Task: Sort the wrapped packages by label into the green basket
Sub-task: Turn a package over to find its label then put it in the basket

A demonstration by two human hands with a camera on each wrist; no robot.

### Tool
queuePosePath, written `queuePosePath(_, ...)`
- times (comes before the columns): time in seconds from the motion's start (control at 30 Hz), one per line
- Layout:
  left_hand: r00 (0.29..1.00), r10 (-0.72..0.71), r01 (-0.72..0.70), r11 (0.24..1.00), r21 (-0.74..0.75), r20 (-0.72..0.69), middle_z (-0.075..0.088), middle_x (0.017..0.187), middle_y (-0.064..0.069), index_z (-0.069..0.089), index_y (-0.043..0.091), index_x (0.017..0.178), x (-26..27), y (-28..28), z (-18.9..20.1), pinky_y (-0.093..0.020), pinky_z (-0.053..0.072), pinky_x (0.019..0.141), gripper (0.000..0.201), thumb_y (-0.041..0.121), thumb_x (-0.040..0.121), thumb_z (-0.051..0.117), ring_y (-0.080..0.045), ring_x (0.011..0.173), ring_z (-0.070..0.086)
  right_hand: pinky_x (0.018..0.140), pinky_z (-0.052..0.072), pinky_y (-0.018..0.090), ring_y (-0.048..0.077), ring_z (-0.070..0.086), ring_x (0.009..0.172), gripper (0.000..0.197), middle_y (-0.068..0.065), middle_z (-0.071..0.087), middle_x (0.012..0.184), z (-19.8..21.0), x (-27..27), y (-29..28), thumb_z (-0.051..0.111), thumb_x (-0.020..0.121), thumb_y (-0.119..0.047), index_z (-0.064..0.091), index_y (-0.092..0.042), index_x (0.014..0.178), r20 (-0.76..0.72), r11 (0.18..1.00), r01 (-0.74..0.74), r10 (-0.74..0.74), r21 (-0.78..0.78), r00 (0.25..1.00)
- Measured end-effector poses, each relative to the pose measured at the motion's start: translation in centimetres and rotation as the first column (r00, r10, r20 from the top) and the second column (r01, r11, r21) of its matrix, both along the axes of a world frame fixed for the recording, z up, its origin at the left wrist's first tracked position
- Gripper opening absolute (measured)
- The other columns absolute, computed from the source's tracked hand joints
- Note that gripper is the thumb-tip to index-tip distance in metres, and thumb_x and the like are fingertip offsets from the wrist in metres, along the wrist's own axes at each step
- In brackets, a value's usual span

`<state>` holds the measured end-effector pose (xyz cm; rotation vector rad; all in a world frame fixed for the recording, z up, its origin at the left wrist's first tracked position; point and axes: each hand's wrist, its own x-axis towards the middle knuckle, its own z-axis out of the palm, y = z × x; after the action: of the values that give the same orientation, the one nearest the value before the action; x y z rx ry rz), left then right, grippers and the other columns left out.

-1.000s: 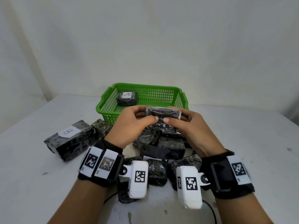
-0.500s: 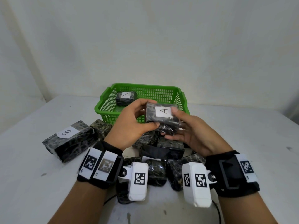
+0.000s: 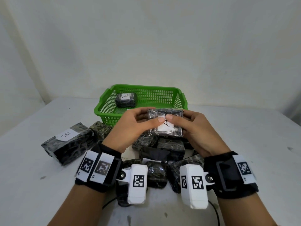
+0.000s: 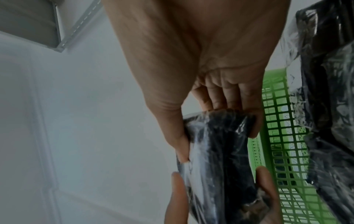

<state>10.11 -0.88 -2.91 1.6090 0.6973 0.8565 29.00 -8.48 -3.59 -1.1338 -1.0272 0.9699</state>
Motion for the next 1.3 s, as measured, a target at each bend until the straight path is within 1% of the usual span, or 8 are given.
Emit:
queuePosePath(0.17, 0.993, 0.084, -0.08, 0.995, -0.059, 0.082, 0.072, 0.12, -0.009, 0.066, 0.009, 0.125, -0.03, 0.46, -0.16, -0.049, 0.053, 0.102, 0.087, 0.055, 0.055, 0.091, -0.025, 0.114, 0.069, 0.107, 0.054, 0.047, 0.031, 0.074, 0.114, 0.058, 0.012, 0.078, 0.117, 0.33, 0.0, -0.29, 0.089, 0.068, -0.018, 0.071, -0.004, 0.121, 0.013, 0.999, -0.042, 0.042, -0.017, 0.999)
queuePosePath(0.33, 0.996, 0.023, -0.015, 0.996, -0.089, 0.087, 0.074, 0.116, -0.01, 0.069, 0.012, 0.12, -0.27, 0.57, -0.05, -0.053, 0.051, 0.103, 0.069, 0.04, 0.06, 0.089, -0.027, 0.112, 0.07, 0.11, 0.051, 0.05, 0.03, 0.074, 0.113, 0.058, 0.013, 0.078, 0.117, 0.05, 0.24, -0.13, 0.093, 0.067, -0.014, 0.071, -0.004, 0.12, 0.032, 0.999, -0.034, 0.035, -0.015, 0.999)
queuePosePath(0.57, 0.999, -0.033, 0.032, 0.999, 0.016, 0.023, 0.075, 0.117, -0.001, 0.066, 0.017, 0.123, -0.45, 0.25, 0.21, -0.038, 0.053, 0.103, 0.064, 0.025, 0.064, 0.09, -0.016, 0.112, 0.07, 0.111, 0.05, 0.052, 0.027, 0.072, 0.119, 0.069, 0.009, 0.077, 0.122, -0.08, 0.4, 0.04, 0.093, 0.062, -0.033, 0.073, -0.012, 0.124, 0.058, 1.0, -0.003, 0.002, 0.023, 0.998)
queuePosePath(0.73, 0.999, 0.026, -0.029, 0.995, 0.097, 0.037, 0.075, 0.117, 0.0, 0.067, 0.017, 0.121, -0.67, 0.48, 0.24, -0.039, 0.051, 0.106, 0.057, 0.002, 0.07, 0.087, -0.015, 0.114, 0.068, 0.107, 0.053, 0.044, 0.023, 0.072, 0.118, 0.073, 0.005, 0.075, 0.128, -0.19, 0.48, 0.12, 0.093, 0.064, -0.026, 0.068, -0.013, 0.132, 0.06, 1.0, -0.017, 0.017, 0.007, 0.998)
queuePosePath(0.9, 1.0, -0.007, 0.003, 0.991, 0.134, 0.028, 0.071, 0.12, 0.002, 0.063, 0.019, 0.122, -0.56, 0.36, 0.11, -0.038, 0.051, 0.106, 0.065, -0.009, 0.068, 0.085, -0.012, 0.118, 0.065, 0.09, 0.063, 0.038, 0.024, 0.074, 0.1, 0.043, 0.015, 0.078, 0.113, 0.32, 0.2, -0.18, 0.084, 0.08, -0.029, 0.073, -0.004, 0.114, -0.098, 0.988, -0.117, 0.107, -0.097, 0.989)
queuePosePath(0.97, 0.999, -0.03, 0.028, 0.99, 0.135, 0.015, 0.071, 0.122, 0.003, 0.062, 0.021, 0.124, -0.47, 0.26, 0.05, -0.038, 0.052, 0.105, 0.067, -0.002, 0.067, 0.088, -0.012, 0.119, 0.064, 0.089, 0.063, 0.038, 0.025, 0.075, 0.097, 0.046, 0.016, 0.079, 0.112, 0.36, 0.21, -0.19, 0.078, 0.076, -0.028, 0.074, -0.002, 0.114, -0.108, 0.993, -0.081, 0.071, -0.088, 0.992)
queuePosePath(1.1, 0.997, -0.075, 0.075, 0.997, -0.007, 0.001, 0.072, 0.122, 0.002, 0.064, 0.021, 0.128, -0.1, 0.1, 0.04, -0.043, 0.051, 0.105, 0.071, 0.039, 0.063, 0.087, -0.017, 0.118, 0.067, 0.097, 0.06, 0.042, 0.026, 0.075, 0.106, 0.063, 0.015, 0.078, 0.117, 0.37, 0.4, -0.31, 0.081, 0.07, -0.02, 0.067, 0.002, 0.127, -0.061, 1.0, -0.011, 0.009, -0.028, 0.998)
queuePosePath(1.3, 1.0, -0.013, 0.013, 1.0, 0.003, 0.002, 0.077, 0.111, -0.007, 0.074, 0.012, 0.113, 0.04, 0.4, -0.2, -0.049, 0.053, 0.102, 0.048, 0.034, 0.072, 0.084, -0.025, 0.106, 0.073, 0.093, 0.062, 0.042, 0.03, 0.076, 0.101, 0.057, 0.018, 0.078, 0.112, 0.58, 0.11, -0.36, 0.082, 0.07, -0.026, 0.072, 0.003, 0.117, -0.075, 0.999, -0.024, 0.021, -0.03, 0.997)
